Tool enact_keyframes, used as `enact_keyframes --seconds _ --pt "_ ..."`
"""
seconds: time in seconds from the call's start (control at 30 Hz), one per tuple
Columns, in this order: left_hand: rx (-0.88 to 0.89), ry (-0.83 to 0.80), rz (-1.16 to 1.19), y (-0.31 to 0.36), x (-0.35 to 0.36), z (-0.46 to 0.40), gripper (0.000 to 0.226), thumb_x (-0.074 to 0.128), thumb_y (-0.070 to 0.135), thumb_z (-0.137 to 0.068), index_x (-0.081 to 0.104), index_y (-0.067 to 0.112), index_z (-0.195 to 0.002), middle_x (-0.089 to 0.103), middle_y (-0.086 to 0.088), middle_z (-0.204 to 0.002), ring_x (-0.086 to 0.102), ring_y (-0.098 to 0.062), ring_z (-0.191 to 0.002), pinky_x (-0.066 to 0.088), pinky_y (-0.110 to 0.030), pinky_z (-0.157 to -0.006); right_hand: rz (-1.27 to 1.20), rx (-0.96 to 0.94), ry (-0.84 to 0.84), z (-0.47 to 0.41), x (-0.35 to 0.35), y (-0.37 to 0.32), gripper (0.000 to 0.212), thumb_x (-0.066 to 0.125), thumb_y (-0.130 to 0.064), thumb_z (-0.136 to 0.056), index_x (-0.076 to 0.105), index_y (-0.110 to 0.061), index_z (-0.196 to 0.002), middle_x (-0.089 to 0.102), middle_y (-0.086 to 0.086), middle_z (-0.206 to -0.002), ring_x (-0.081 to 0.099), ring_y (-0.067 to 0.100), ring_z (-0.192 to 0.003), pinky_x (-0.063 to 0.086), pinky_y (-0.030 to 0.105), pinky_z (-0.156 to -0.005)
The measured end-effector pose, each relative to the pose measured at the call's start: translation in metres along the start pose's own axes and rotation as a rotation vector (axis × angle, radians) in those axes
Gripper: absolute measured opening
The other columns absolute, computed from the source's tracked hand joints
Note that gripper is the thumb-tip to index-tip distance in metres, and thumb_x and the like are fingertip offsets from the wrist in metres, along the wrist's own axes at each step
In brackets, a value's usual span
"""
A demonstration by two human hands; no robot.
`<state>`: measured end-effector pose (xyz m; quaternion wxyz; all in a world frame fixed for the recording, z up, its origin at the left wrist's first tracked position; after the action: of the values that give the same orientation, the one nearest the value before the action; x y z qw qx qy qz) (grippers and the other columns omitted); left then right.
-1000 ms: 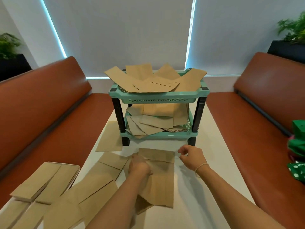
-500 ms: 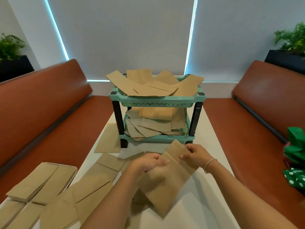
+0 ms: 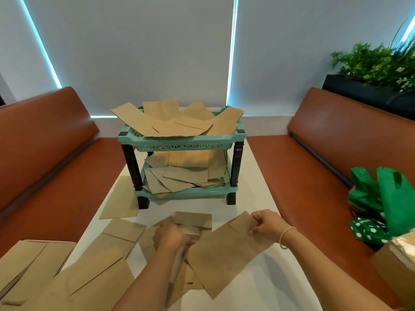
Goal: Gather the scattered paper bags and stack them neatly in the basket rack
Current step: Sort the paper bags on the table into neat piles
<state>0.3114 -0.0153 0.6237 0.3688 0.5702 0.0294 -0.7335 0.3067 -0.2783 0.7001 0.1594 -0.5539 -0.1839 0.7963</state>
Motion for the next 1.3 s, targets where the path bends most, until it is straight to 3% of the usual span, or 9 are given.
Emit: enact_keyframes --seconds 0.1,0.3,0.5,0.67,0.77,0.9,1.1,1.2,1.3 --pt "0.017 0.061 0.099 0.005 -0.005 0.006 0.058 0.083 0.028 -0.065 0.052 0.013 -0.111 0.054 -0.001 -0.086 0.056 -0.018 -0.078 0.051 -0.028 -0.067 0.039 -0.029 0.016 0.006 -0.003 -0.001 0.035 0.067 -0.015 -0.083 0.043 -0.027 -0.060 0.048 -0.009 -0.068 0.047 0.013 -0.075 0.031 0.012 -0.053" --pt "0.134 0.174 0.066 0.020 -0.018 0.020 0.021 0.058 0.014 -0.087 0.052 0.014 -0.107 0.059 -0.004 -0.095 0.052 -0.018 -0.079 0.045 -0.029 -0.067 0.054 -0.052 0.023 0.013 -0.007 0.000 0.037 0.065 -0.014 -0.083 0.040 -0.025 -0.058 0.044 -0.009 -0.064 0.040 0.008 -0.063 0.027 0.012 -0.049" --pt "0.500 -0.180 0.013 0.078 -0.027 0.053 0.026 0.068 0.020 -0.083 0.062 0.018 -0.108 0.065 0.001 -0.101 0.057 -0.015 -0.092 0.042 -0.021 -0.068 -0.042 -0.074 0.071 0.021 -0.021 0.004 0.027 0.069 -0.019 -0.081 0.049 -0.019 -0.063 0.047 -0.006 -0.065 0.039 0.005 -0.058 0.031 0.015 -0.051" --pt "0.702 -0.441 0.129 0.125 -0.019 0.106 0.025 0.067 0.009 -0.082 0.065 0.020 -0.104 0.067 0.003 -0.102 0.061 -0.010 -0.092 0.047 -0.017 -0.073 -0.166 -0.113 0.212 0.040 -0.056 0.011 0.034 0.077 -0.028 -0.072 0.066 -0.007 -0.096 0.061 0.001 -0.104 0.056 0.018 -0.097 0.046 0.031 -0.085" --pt "0.772 -0.503 0.201 0.149 -0.010 0.132 0.019 0.063 0.007 -0.085 0.066 0.018 -0.101 0.067 0.004 -0.093 0.059 -0.001 -0.075 0.044 -0.003 -0.054 -0.252 -0.103 0.172 0.051 -0.064 0.029 0.025 0.080 -0.025 -0.069 0.057 -0.026 -0.078 0.058 -0.010 -0.086 0.054 0.012 -0.088 0.044 0.022 -0.071" --pt "0.785 -0.596 0.357 0.173 0.012 0.162 0.019 0.062 0.011 -0.088 0.068 0.024 -0.100 0.073 0.001 -0.091 0.069 -0.012 -0.081 0.057 -0.022 -0.070 -0.271 -0.045 0.231 0.068 -0.077 0.071 0.036 0.083 -0.021 -0.065 0.049 -0.028 -0.076 0.057 -0.011 -0.085 0.054 0.012 -0.086 0.044 0.024 -0.071" --pt "0.794 -0.570 0.479 0.209 0.063 0.200 0.015 0.067 0.018 -0.080 0.070 0.030 -0.089 0.073 -0.003 -0.089 0.069 -0.023 -0.085 0.055 -0.047 -0.085 -0.293 0.021 0.245 0.106 -0.092 0.135 0.075 0.083 -0.016 -0.065 0.038 -0.042 -0.119 0.049 -0.018 -0.090 0.049 0.005 -0.084 0.041 0.022 -0.076" --pt "0.839 -0.544 0.454 0.230 0.091 0.226 0.016 0.067 0.018 -0.080 0.067 0.034 -0.079 0.072 0.006 -0.086 0.067 -0.019 -0.087 0.055 -0.039 -0.083 -0.207 0.094 0.177 0.123 -0.099 0.174 0.038 0.082 -0.021 -0.066 0.060 -0.034 -0.093 0.062 -0.012 -0.094 0.058 0.012 -0.093 0.048 0.031 -0.087" --pt "0.901 -0.524 0.426 0.251 0.117 0.255 0.013 0.062 0.016 -0.085 0.065 0.028 -0.089 0.069 0.009 -0.086 0.064 -0.012 -0.085 0.051 -0.028 -0.077 -0.225 0.190 0.147 0.144 -0.103 0.212 0.015 0.080 -0.024 -0.069 0.066 -0.024 -0.075 0.066 -0.006 -0.082 0.061 0.013 -0.083 0.050 0.027 -0.076"
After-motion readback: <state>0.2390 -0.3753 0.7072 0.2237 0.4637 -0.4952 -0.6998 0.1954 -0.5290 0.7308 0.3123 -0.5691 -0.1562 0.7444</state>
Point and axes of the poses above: each hand's wrist, its own z-axis away from the middle knuckle, its own x-axis out of the palm, y = z × x, the point moved 7 cm from there along -z, towards the middle knuckle
